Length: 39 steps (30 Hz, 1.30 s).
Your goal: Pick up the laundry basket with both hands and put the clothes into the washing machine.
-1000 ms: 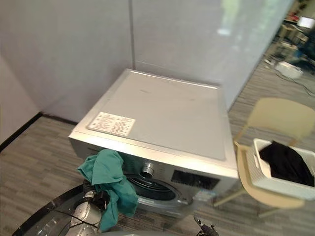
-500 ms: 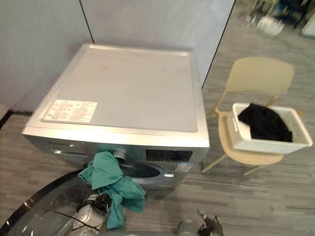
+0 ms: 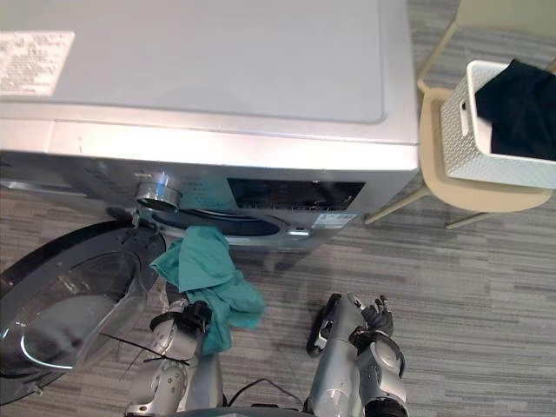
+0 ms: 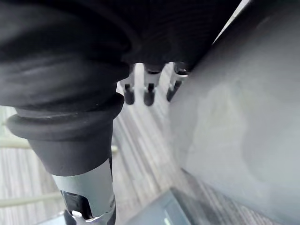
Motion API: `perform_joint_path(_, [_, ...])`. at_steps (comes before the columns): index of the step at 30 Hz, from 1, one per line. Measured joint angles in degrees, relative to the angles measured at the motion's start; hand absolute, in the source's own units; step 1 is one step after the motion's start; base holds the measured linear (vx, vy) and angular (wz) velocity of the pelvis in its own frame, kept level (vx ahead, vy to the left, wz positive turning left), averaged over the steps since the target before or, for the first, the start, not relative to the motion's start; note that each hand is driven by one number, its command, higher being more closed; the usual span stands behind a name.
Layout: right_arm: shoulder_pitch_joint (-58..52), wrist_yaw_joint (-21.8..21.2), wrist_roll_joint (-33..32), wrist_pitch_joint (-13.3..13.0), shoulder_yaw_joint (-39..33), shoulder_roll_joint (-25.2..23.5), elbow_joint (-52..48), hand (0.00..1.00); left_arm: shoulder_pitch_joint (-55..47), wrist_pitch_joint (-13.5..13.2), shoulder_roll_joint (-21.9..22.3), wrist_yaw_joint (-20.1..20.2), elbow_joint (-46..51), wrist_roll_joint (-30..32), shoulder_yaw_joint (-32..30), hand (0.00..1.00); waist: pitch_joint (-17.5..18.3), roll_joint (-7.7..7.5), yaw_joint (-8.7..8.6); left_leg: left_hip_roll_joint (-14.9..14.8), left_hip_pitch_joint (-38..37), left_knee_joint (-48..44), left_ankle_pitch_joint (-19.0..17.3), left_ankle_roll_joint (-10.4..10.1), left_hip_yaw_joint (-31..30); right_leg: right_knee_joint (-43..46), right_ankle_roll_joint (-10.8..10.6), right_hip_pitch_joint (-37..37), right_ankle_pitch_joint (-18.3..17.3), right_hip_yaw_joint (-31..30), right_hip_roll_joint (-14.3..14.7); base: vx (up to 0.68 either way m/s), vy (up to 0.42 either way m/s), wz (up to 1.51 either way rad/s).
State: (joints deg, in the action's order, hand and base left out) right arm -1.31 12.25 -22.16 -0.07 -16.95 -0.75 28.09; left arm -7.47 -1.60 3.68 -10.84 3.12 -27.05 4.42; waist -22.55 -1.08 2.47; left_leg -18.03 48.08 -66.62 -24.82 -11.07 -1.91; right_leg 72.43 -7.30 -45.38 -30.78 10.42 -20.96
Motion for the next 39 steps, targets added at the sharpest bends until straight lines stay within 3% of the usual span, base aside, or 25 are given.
perform_joint_path(5, [1.73, 1.48, -0.62, -1.19, -0.11, 0.05, -3.07, 0.0, 11.47, -0.15, -0.16, -3.77, -7.69, -2.03, -0.54, 1.0, -0.69, -0.39, -0.19, -0.01, 7.86, -6.52, -1.39, 0.49, -1.04, 5.0, 0.0, -8.1, 0.0, -2.48, -0.02, -0.09, 0.055, -0.1])
perform_joint_path(11, [5.27, 2.9, -2.56, -1.9, -1.32, 0.14, -4.93, 0.0, 24.77, -1.0, -2.08, -8.32, -15.89, -6.23, -6.95, 1.0, -1.73, -1.35, -0.92, -1.26, 14.9, -10.82, -1.91, 0.87, -1.05, 8.02, 0.32, -16.33, 0.94, -4.88, 1.55, -0.07, 0.02, -0.21])
perform_joint_path(16, [8.56, 4.13, -3.35, -1.93, -3.48, 0.23, -5.11, 0.0, 39.13, -1.1, -9.2, -9.3, -26.26, -11.77, -12.09, 1.0, -2.03, -1.77, -1.99, -3.4, 19.9, -13.56, -2.21, 1.39, -1.04, 8.44, 0.63, -22.09, 3.14, -6.26, 4.18, -0.05, 0.025, -0.32])
perform_joint_path(20, [11.14, 4.17, -5.5, -1.9, -4.5, -0.06, -4.21, 0.0, 55.9, 0.57, -21.14, -9.12, -36.29, -15.15, -16.32, 1.0, -3.23, -3.45, -3.89, -5.15, 23.96, -15.76, -2.51, 1.76, -1.22, 8.3, 0.45, -26.36, 5.4, -7.24, 6.36, -0.07, 0.024, -0.32])
perform_joint_path(24, [11.01, 4.19, -7.11, -1.95, -5.72, -0.5, -4.17, 0.0, 69.65, 1.13, -28.09, -8.19, -37.39, -15.13, -13.1, 1.0, -3.5, -3.94, -4.85, -5.14, 27.1, -16.88, -2.52, 1.91, -1.78, 7.93, 0.41, -28.73, 6.84, -7.32, 6.76, -0.04, 0.025, -0.11])
perform_joint_path(26, [10.94, 3.96, -7.68, -2.27, -6.87, -1.39, -4.23, 0.0, 75.75, 1.1, -29.43, -7.73, -37.37, -14.82, -9.92, 1.0, -3.49, -3.96, -4.88, -5.08, 27.44, -16.79, -2.51, 1.94, -1.87, 7.34, 0.37, -28.79, 7.18, -7.17, 6.78, -0.01, 0.006, -0.03])
perform_joint_path(29, [10.81, 3.72, -8.89, -2.59, -6.9, -1.75, -4.35, 0.0, 79.09, -1.05, -30.86, -6.42, -37.3, -15.09, -6.37, 1.0, -3.48, -3.98, -5.06, -5.12, 27.68, -15.97, -2.45, 2.09, -1.6, 5.92, 0.47, -28.93, 7.99, -6.94, 7.0, 0.01, -0.003, -0.06])
perform_joint_path(32, [10.25, 3.67, -9.4, -3.7, -6.9, -2.29, -4.36, 0.0, 80.67, -0.49, -32.19, -7.91, -37.36, -14.87, -2.7, 1.0, -3.38, -4.15, -5.06, -5.22, 27.81, -15.49, -2.38, 2.22, -1.16, 4.85, 0.4, -29.14, 8.66, -7.06, 7.24, 0.02, 0.001, -0.08])
perform_joint_path(34, [9.95, 3.63, -9.39, -4.13, -6.86, -2.82, -4.66, 0.0, 81.55, -1.13, -33.38, -9.44, -36.79, -10.7, -0.28, 1.0, -3.19, -4.81, -4.98, -5.23, 28.36, -15.58, -2.38, 2.22, -0.89, 4.62, 0.5, -30.09, 9.28, -7.46, 7.45, 0.01, 0.006, -0.12])
perform_joint_path(35, [9.74, 3.62, -9.39, -4.66, -6.87, -2.89, -4.84, 0.0, 82.38, -0.34, -34.47, -11.74, -36.8, -4.18, 1.69, 0.0, -3.19, -4.81, -4.96, -5.26, 28.92, -15.81, -2.36, 2.25, -0.96, 4.5, 0.45, -30.65, 9.67, -7.59, 7.64, -0.02, 0.008, -0.11])
perform_joint_path(37, [9.18, 3.41, -9.38, -5.88, -6.87, -2.84, -4.89, 0.0, 83.24, 1.24, -35.75, -14.49, -36.78, 7.74, 4.5, 0.0, -3.2, -4.82, -4.99, -5.24, 29.65, -16.25, -2.3, 2.36, -0.97, 4.58, 0.44, -31.38, 10.14, -7.83, 7.73, -0.02, 0.007, -0.08])
perform_joint_path(39, [7.29, 2.47, -9.38, -6.73, -6.87, -2.86, -5.91, 0.0, 83.97, 4.67, -37.04, -15.97, -36.81, 23.35, 7.66, 0.0, -3.2, -4.82, -5.04, -5.08, 30.28, -16.44, -2.16, 2.64, -0.77, 4.61, 0.45, -32.19, 10.64, -8.23, 7.73, -0.02, -0.003, -0.01])
